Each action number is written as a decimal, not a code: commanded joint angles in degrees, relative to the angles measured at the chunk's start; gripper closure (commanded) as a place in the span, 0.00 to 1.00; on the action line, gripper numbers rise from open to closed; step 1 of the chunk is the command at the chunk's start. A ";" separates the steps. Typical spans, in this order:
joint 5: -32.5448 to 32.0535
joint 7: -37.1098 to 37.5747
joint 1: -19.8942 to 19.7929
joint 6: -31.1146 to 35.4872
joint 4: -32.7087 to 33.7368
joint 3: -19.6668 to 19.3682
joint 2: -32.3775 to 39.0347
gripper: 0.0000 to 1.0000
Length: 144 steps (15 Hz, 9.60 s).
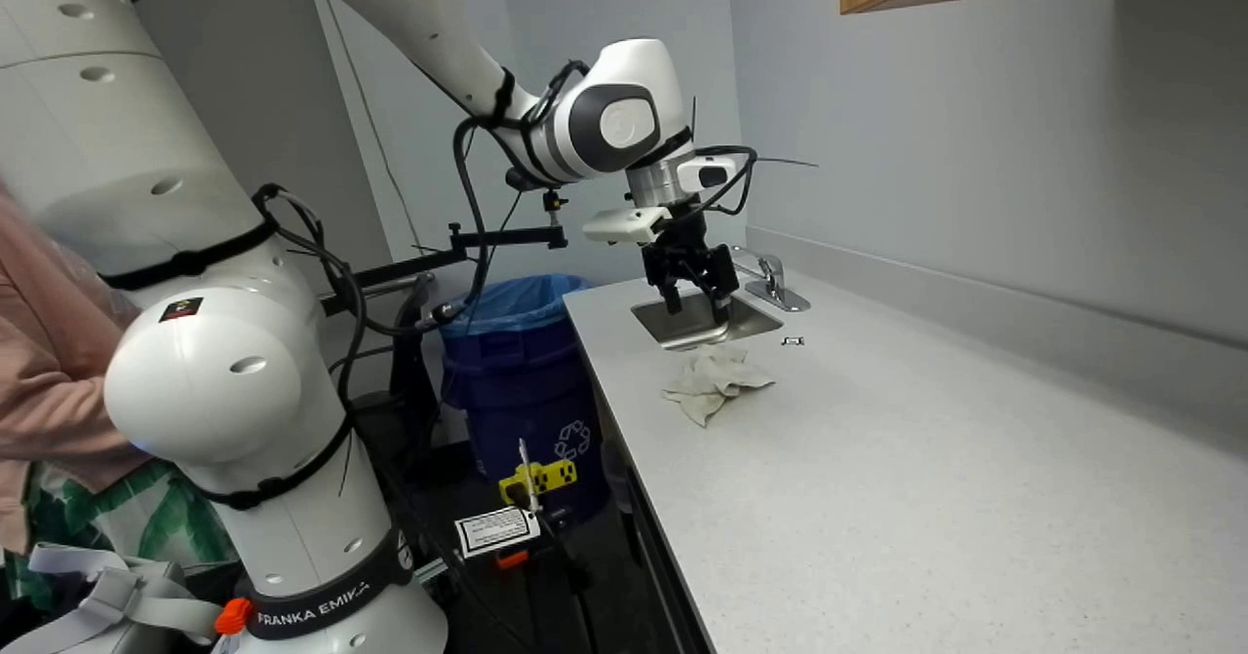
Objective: Use the towel to wipe the counter
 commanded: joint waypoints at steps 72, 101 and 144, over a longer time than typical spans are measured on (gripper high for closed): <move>-19.16 28.88 -17.47 9.07 3.94 -5.24 -0.82 0.99; -25.43 41.10 -15.90 7.23 4.53 -11.71 11.62 0.69; -25.50 45.42 -11.93 7.16 8.48 -14.62 15.54 1.00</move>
